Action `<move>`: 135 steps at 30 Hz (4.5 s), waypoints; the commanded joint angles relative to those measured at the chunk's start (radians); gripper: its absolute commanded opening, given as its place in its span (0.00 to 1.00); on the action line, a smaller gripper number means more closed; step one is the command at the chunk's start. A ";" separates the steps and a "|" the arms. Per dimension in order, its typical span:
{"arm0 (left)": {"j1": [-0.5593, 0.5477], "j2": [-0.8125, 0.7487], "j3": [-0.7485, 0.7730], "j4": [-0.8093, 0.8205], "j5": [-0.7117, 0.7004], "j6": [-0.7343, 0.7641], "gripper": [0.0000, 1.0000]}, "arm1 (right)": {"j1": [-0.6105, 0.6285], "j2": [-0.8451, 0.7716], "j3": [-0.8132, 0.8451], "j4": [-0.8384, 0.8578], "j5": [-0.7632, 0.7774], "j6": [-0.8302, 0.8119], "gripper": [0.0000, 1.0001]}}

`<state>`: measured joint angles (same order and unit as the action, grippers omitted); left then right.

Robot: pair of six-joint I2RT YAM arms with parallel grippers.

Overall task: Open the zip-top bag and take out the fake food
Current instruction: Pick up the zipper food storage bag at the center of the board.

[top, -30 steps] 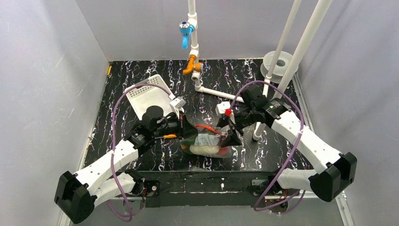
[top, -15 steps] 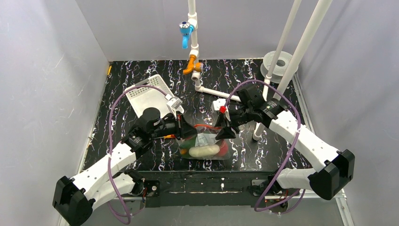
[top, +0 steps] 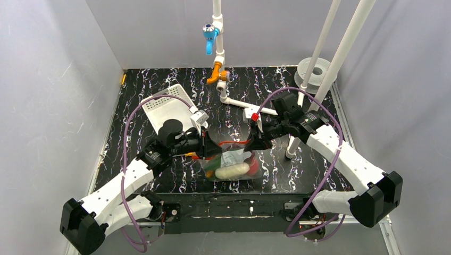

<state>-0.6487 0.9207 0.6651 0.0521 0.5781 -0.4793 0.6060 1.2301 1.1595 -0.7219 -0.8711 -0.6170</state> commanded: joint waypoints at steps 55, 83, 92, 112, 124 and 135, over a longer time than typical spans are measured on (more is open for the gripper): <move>-0.238 0.427 0.655 -0.448 -0.104 0.762 0.63 | -0.081 -0.114 -0.007 -0.026 -0.096 -0.026 0.01; -0.237 0.132 0.248 0.211 -0.142 0.253 0.00 | -0.130 -0.158 -0.082 0.100 -0.256 0.108 0.91; -0.236 0.122 0.216 0.235 -0.148 0.228 0.00 | -0.161 -0.159 -0.055 0.162 -0.353 0.223 0.78; -0.237 0.108 0.151 0.376 -0.172 0.140 0.00 | -0.170 -0.139 -0.102 0.313 -0.341 0.374 0.49; -0.236 0.098 0.124 0.439 -0.175 0.101 0.00 | -0.170 -0.144 -0.126 0.335 -0.317 0.385 0.49; -0.237 0.099 0.117 0.456 -0.167 0.086 0.00 | -0.172 -0.152 -0.126 0.335 -0.310 0.380 0.17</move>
<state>-0.8860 1.0637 0.7765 0.4023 0.4110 -0.3870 0.4450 1.0870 1.0321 -0.4000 -1.1698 -0.2581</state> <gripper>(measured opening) 0.014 0.270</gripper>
